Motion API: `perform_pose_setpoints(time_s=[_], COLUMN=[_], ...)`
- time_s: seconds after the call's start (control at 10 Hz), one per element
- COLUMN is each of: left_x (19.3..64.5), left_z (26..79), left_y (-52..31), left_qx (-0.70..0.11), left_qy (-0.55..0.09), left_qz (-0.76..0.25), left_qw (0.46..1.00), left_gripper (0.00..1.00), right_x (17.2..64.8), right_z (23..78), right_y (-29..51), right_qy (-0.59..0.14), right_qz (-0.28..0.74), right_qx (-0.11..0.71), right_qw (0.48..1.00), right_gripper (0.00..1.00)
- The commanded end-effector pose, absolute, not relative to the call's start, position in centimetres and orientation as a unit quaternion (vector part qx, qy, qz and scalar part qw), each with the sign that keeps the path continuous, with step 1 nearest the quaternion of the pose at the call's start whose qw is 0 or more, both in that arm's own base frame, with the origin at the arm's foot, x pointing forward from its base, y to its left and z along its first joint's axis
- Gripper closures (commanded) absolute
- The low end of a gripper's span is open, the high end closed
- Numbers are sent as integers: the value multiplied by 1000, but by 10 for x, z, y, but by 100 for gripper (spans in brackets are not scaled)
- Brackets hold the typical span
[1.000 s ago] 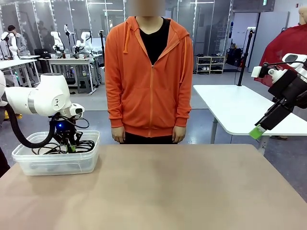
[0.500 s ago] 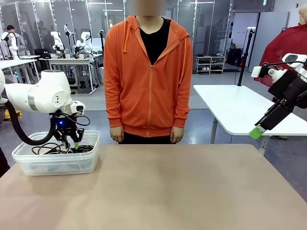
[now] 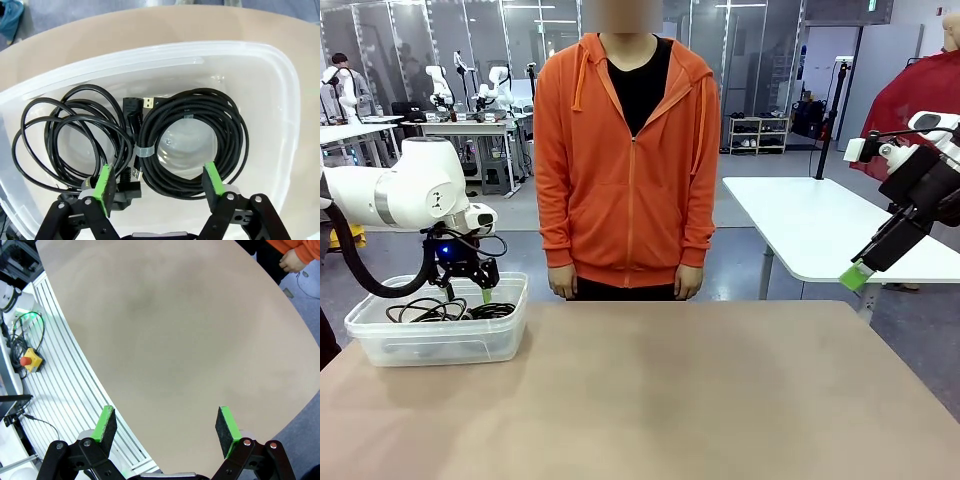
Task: Organize and store the cables.
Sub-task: Place the USB Extension Cable into the Organizing box.
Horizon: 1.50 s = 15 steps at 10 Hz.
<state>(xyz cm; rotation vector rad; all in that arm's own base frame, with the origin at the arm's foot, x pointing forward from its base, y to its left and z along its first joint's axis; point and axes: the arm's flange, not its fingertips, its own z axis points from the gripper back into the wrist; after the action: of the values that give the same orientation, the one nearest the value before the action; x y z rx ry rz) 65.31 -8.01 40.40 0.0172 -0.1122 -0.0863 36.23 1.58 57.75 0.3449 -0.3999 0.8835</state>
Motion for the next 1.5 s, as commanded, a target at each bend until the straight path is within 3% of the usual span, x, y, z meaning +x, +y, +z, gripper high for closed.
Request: perform_pose_setpoints(time_s=[0.0, 1.4], left_x=[654, 654], left_z=[403, 403], left_y=[-79, -79], left_qx=[10, 10], left_qy=[-56, -56], left_qz=[-35, -35], left_qw=[998, 998], left_gripper=[13, 13], right_x=[364, 364], right_z=[580, 580], right_y=[17, 17], right_qy=[-192, -192], right_qz=[412, 412], right_qx=[166, 166], right_qw=[875, 875], right_gripper=[0, 0])
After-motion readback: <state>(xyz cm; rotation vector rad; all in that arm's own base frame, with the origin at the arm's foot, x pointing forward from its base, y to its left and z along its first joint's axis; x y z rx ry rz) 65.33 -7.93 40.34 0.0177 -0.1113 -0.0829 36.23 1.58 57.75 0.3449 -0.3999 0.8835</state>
